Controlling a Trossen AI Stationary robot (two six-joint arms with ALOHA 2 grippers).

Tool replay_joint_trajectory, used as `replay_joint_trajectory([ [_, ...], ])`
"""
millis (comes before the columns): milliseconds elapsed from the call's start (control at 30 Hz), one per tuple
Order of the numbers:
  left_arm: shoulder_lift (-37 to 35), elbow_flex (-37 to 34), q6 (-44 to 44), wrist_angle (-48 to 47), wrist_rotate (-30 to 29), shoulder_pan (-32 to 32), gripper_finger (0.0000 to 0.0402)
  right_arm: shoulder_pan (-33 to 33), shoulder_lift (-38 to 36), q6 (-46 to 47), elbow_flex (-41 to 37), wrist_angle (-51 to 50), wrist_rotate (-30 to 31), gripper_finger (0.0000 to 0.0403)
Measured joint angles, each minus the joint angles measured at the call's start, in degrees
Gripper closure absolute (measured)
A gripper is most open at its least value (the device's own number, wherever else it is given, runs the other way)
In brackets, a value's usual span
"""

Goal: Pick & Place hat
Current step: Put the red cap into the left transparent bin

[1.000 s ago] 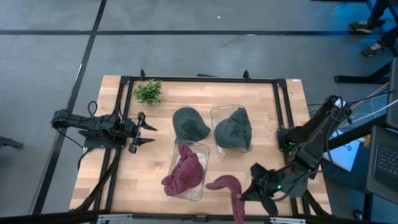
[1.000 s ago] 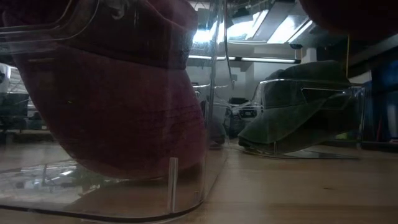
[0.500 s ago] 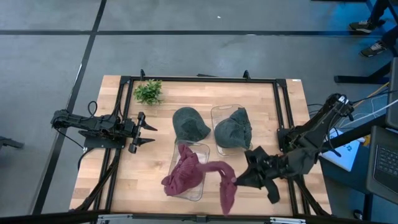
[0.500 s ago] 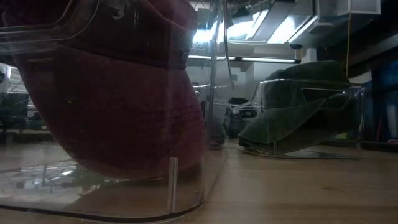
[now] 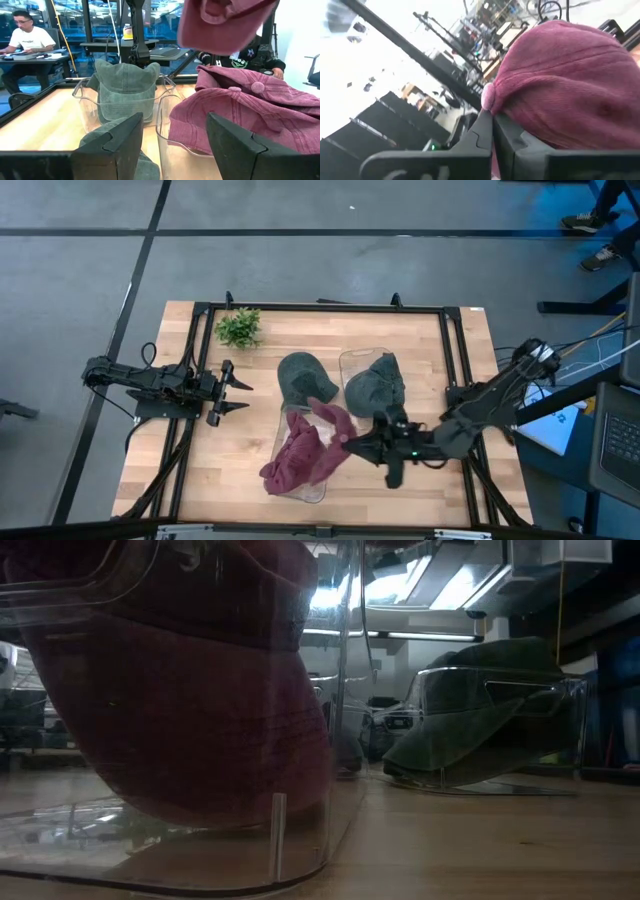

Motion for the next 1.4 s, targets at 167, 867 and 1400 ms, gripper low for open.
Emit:
replay_joint_trajectory([
  [167, 0.0, -0.01, 0.01, 0.0, -0.01, -0.02, 0.0188, -1.92, 5.03, 2.77, 0.0, 5.25, 0.02, 0.0401],
  [867, 0.01, -0.01, -0.01, 0.0, -0.01, -0.02, 0.0192, -5.27, 17.3, 9.85, 0.0, 16.3, -0.92, 0.04],
  [1400, 0.01, 0.01, 0.01, 0.0, -0.01, -0.02, 0.0188, -5.34, 27.06, 12.46, 0.0, 29.31, -0.31, 0.04],
])
